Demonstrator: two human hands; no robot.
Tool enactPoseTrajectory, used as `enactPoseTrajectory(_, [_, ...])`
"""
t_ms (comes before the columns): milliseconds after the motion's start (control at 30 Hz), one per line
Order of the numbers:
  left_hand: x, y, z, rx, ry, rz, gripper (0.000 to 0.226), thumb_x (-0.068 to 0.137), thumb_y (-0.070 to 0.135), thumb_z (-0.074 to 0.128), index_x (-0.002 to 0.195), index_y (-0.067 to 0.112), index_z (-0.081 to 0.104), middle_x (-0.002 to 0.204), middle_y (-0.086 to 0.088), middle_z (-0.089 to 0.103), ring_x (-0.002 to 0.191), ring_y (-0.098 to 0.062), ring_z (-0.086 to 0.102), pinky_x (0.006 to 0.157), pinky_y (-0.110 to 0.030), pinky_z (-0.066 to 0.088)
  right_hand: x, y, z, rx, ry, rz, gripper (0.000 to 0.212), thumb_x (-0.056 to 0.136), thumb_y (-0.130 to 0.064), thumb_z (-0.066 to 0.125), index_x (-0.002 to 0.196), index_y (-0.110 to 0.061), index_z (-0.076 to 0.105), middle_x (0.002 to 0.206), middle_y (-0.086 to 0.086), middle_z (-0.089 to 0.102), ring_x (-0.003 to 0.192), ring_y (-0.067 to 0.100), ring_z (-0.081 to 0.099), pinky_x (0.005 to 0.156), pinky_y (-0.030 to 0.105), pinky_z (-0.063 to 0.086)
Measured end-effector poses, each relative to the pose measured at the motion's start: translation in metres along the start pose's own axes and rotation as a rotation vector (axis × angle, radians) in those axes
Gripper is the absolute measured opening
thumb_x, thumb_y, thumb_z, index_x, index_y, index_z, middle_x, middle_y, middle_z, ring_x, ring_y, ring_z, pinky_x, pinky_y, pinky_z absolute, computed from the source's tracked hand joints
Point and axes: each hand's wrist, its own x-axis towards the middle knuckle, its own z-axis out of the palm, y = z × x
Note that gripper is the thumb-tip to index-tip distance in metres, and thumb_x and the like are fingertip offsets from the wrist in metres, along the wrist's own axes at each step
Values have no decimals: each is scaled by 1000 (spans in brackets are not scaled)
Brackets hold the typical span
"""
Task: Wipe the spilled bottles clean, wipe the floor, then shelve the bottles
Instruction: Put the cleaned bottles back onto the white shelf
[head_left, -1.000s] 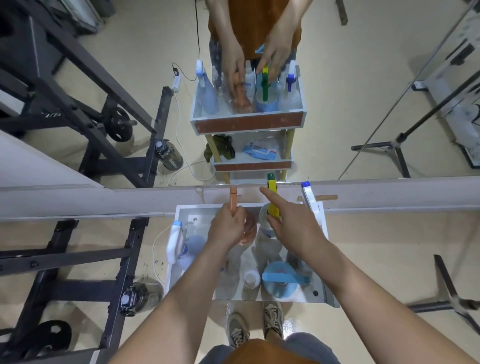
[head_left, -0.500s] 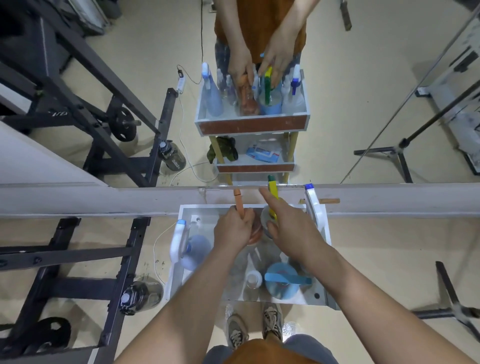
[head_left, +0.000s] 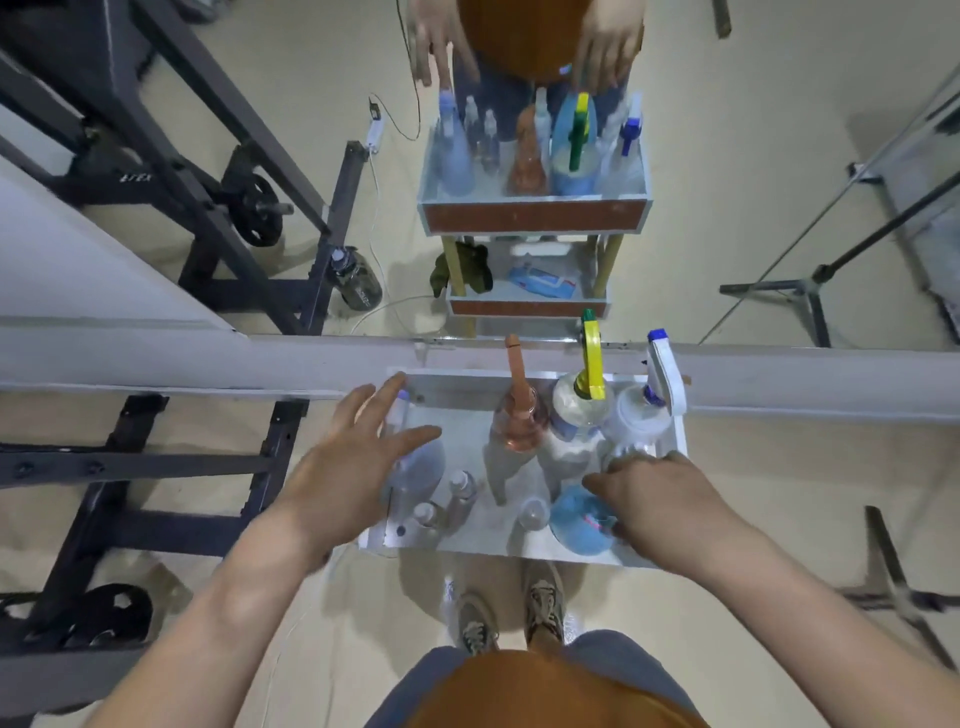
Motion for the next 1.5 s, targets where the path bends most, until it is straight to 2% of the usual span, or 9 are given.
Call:
enactPoseTrajectory(167, [26, -39, 13, -58, 86, 2, 68, 73, -9, 64, 125, 34, 63, 153, -10, 36, 138, -32, 32, 106, -41, 38, -14, -4, -19, -161, 43, 18, 30, 92, -20, 54, 120, -29, 58, 117, -3, 66, 115, 20, 60, 93, 32, 38])
enactPoseTrajectory(333, [41, -37, 10, 3, 127, 66, 36, 79, 20, 76, 113, 32, 69, 153, -3, 34, 140, -26, 26, 95, -45, 48, -47, -6, -83, -91, 231, 61, 24, 94, -26, 54, 116, -37, 55, 104, -7, 66, 92, 24, 61, 71, 30, 37])
enactPoseTrajectory(433, [51, -30, 4, 17, 135, 96, 4, 84, 29, 66, 85, 26, 68, 108, 1, 62, 106, -23, 56, 74, -37, 54, -70, -9, -126, 102, 359, -20, 23, 95, -33, 54, 116, -43, 57, 90, -10, 63, 80, 21, 53, 66, 32, 41])
enactPoseTrajectory(667, [76, -23, -1, 172, 227, -21, 10, 84, 28, 60, 93, 27, 64, 90, -1, 59, 89, -26, 58, 63, -27, 32, -32, -44, -149, 505, 355, -212, 34, 86, -15, 64, 107, -41, 68, 89, -7, 72, 80, 10, 65, 75, 38, 54])
enactPoseTrajectory(867, [89, -34, -8, -36, 194, -91, 17, 85, 38, 59, 93, 24, 65, 95, -2, 63, 96, -27, 60, 69, -28, 44, 17, -83, -138, 406, 323, -247, 42, 83, -11, 62, 116, -36, 70, 101, -2, 69, 91, 18, 56, 80, 34, 49])
enactPoseTrajectory(1000, [93, -44, -14, -273, 43, -157, 42, 83, 43, 69, 123, 30, 63, 124, 2, 63, 114, -24, 57, 90, -34, 48, 48, -105, -126, 294, 218, -308, 46, 87, -11, 56, 122, -40, 65, 109, -3, 62, 109, 20, 55, 93, 43, 47])
enactPoseTrajectory(1233, [64, -60, -12, -794, 280, -259, 38, 88, 9, 62, 120, 29, 64, 109, 11, 62, 95, -11, 59, 76, -15, 45, 85, -129, -102, 276, 215, -386, 39, 87, -57, 52, 88, -25, 74, 89, 0, 63, 90, 16, 52, 79, 30, 47])
enactPoseTrajectory(1333, [25, -56, 2, -1027, 510, -420, 41, 83, -7, 50, 98, 27, 68, 96, 9, 68, 88, -10, 63, 73, -9, 46, 94, -135, -101, 144, 302, -414, 30, 95, -41, 54, 92, -17, 73, 96, 1, 65, 98, 18, 53, 75, 25, 34])
enactPoseTrajectory(1500, [-9, -30, 60, -995, 237, -253, 64, 75, 8, 70, 129, 33, 48, 122, 10, 55, 111, -11, 54, 86, -24, 48, 92, -139, -94, 258, 415, -504, 23, 84, -6, 61, 104, -13, 69, 107, 7, 61, 106, 27, 53, 84, 35, 46])
